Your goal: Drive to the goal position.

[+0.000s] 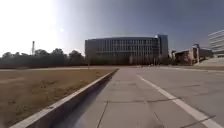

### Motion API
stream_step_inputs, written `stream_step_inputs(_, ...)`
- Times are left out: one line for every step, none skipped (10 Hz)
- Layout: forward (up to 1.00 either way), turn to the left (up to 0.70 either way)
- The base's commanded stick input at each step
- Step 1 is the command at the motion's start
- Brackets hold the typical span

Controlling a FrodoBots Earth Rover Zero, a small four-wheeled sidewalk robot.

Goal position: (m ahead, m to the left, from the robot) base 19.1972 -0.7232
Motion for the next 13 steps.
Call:
stream_step_inputs(0.04, 0.00)
stream_step_inputs(0.04, 0.00)
stream_step_inputs(0.05, 0.00)
stream_step_inputs(0.05, 0.00)
stream_step_inputs(0.04, 0.00)
stream_step_inputs(0.05, 0.00)
stream_step_inputs(0.04, 0.00)
stream_step_inputs(0.04, 0.00)
stream_step_inputs(0.05, 0.00)
stream_step_inputs(0.04, 0.00)
stream_step_inputs(0.05, 0.00)
stream_step_inputs(0.05, 0.00)
stream_step_inputs(0.05, 0.00)
